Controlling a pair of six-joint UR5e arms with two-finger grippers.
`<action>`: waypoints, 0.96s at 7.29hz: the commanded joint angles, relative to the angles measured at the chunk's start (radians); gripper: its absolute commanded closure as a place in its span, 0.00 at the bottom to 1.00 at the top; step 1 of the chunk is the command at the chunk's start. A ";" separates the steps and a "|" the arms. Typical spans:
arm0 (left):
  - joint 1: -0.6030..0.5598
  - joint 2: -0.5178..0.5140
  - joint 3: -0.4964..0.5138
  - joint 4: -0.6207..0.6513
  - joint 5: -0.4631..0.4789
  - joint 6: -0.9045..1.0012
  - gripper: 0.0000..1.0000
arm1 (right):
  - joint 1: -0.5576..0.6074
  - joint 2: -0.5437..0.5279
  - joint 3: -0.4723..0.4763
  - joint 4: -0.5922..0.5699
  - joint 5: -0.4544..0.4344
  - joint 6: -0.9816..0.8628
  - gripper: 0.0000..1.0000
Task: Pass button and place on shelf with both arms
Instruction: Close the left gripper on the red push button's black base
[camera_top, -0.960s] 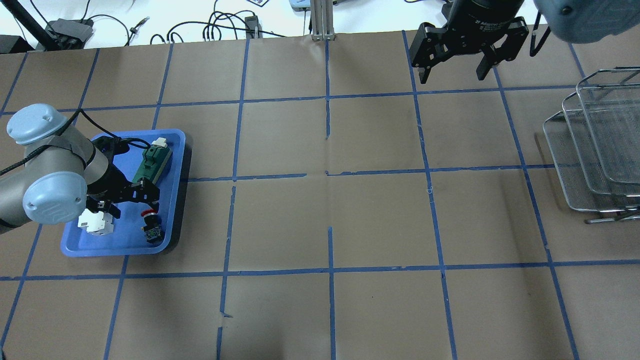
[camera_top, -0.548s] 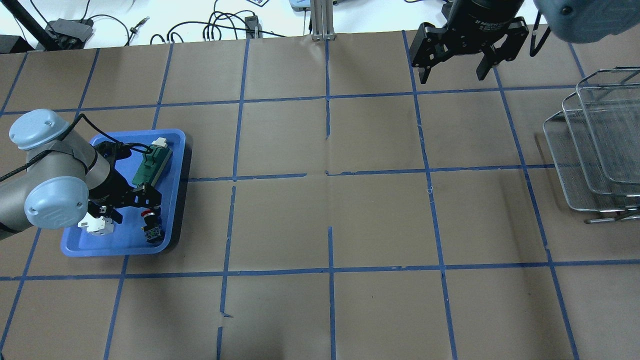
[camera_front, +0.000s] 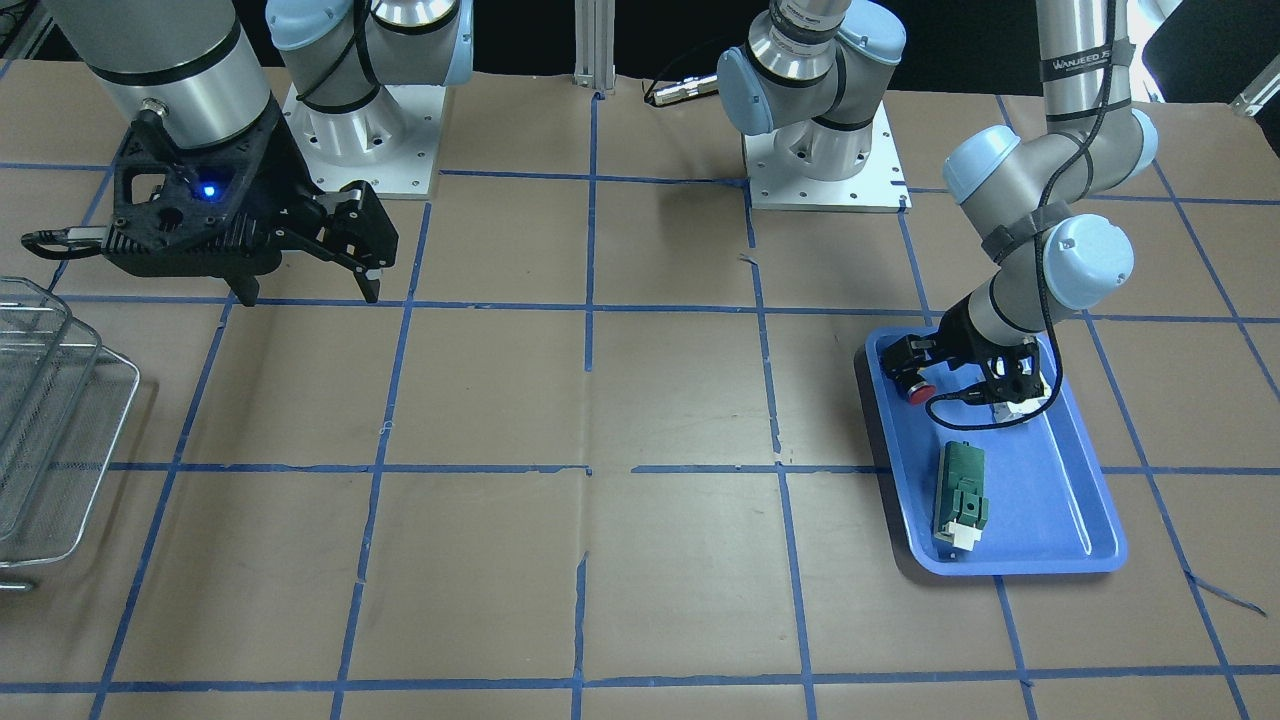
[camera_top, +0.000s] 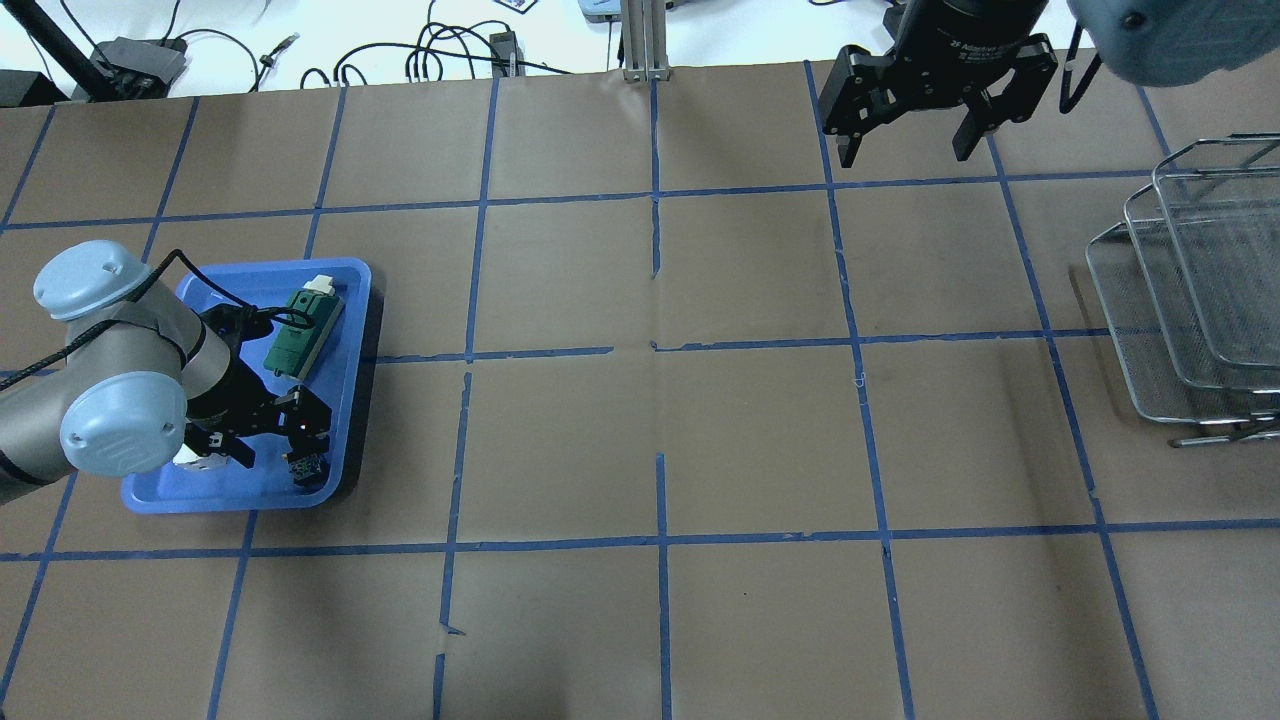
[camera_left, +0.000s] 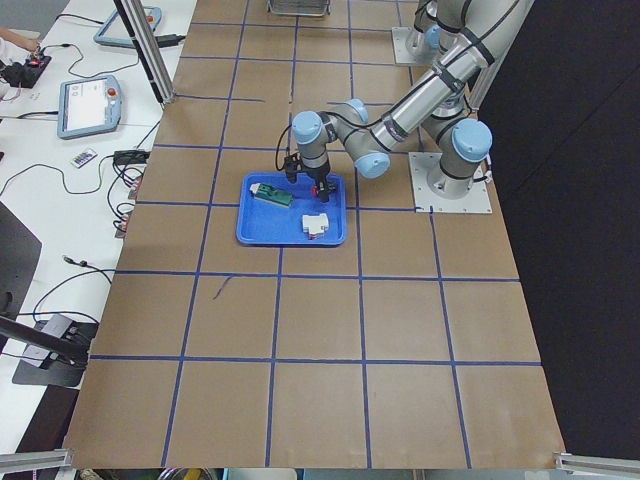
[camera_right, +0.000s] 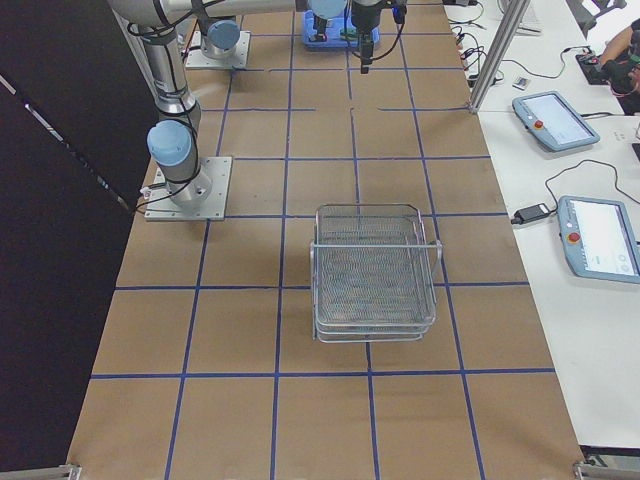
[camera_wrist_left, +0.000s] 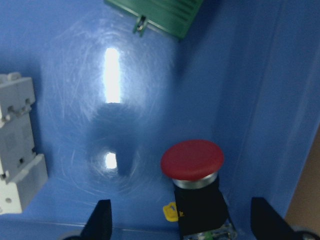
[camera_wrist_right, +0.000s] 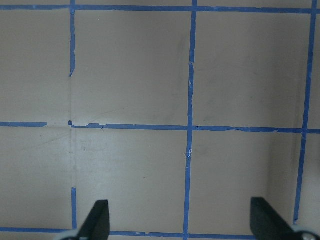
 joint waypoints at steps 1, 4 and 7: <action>0.001 -0.004 -0.003 -0.001 0.001 0.001 0.06 | 0.000 0.000 0.000 0.001 0.000 -0.001 0.00; 0.022 -0.007 -0.017 -0.003 -0.002 0.013 0.07 | 0.000 -0.002 0.000 0.001 0.002 0.001 0.00; 0.028 -0.004 -0.049 0.002 -0.004 0.008 0.12 | 0.000 0.000 0.000 0.001 0.000 -0.001 0.00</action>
